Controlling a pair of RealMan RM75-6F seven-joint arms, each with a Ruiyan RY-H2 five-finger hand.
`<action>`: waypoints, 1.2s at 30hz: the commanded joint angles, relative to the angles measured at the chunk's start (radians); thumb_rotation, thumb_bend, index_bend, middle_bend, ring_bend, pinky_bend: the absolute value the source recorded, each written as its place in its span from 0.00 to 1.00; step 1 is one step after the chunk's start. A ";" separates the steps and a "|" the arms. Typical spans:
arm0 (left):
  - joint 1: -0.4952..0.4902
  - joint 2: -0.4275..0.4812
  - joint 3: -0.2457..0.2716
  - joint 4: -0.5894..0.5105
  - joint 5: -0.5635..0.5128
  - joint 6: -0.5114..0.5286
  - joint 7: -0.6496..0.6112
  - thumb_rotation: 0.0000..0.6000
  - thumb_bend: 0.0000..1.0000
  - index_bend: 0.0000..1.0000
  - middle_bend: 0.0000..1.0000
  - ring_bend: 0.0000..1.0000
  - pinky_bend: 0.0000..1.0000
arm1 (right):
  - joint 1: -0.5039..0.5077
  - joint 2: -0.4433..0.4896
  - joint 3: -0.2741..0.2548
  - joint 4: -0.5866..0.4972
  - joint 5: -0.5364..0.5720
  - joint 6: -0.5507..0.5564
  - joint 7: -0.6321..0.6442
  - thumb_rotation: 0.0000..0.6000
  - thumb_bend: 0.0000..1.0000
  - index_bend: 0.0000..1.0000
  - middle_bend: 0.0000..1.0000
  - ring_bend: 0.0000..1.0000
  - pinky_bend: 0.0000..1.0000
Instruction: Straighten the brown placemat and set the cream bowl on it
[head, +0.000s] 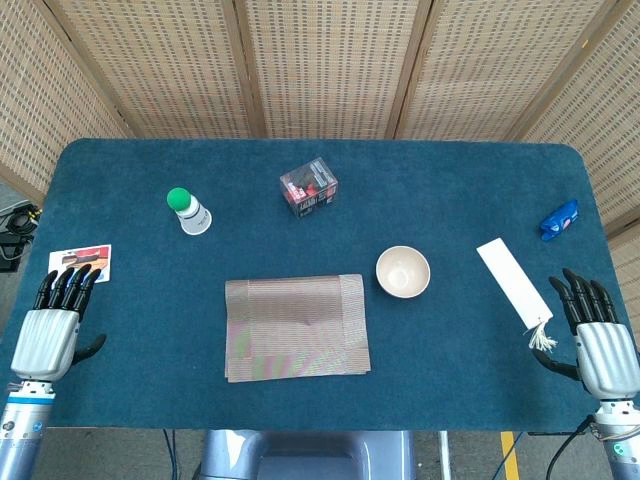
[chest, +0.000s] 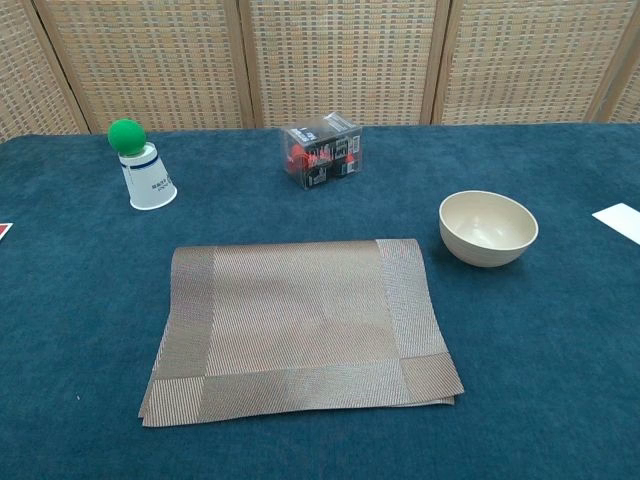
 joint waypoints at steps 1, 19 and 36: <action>0.000 0.004 -0.003 0.002 -0.005 -0.002 -0.010 1.00 0.21 0.00 0.00 0.00 0.00 | 0.002 -0.006 -0.001 0.001 -0.001 -0.003 -0.014 1.00 0.09 0.06 0.00 0.00 0.00; -0.003 0.013 0.004 0.006 0.000 -0.023 -0.040 1.00 0.19 0.00 0.00 0.00 0.00 | 0.003 -0.013 -0.008 -0.009 -0.007 -0.005 -0.035 1.00 0.09 0.06 0.00 0.00 0.00; -0.058 -0.028 0.065 0.015 0.096 -0.119 0.029 1.00 0.15 0.26 0.00 0.00 0.00 | -0.008 0.011 -0.014 -0.022 -0.010 0.005 -0.001 1.00 0.09 0.06 0.00 0.00 0.00</action>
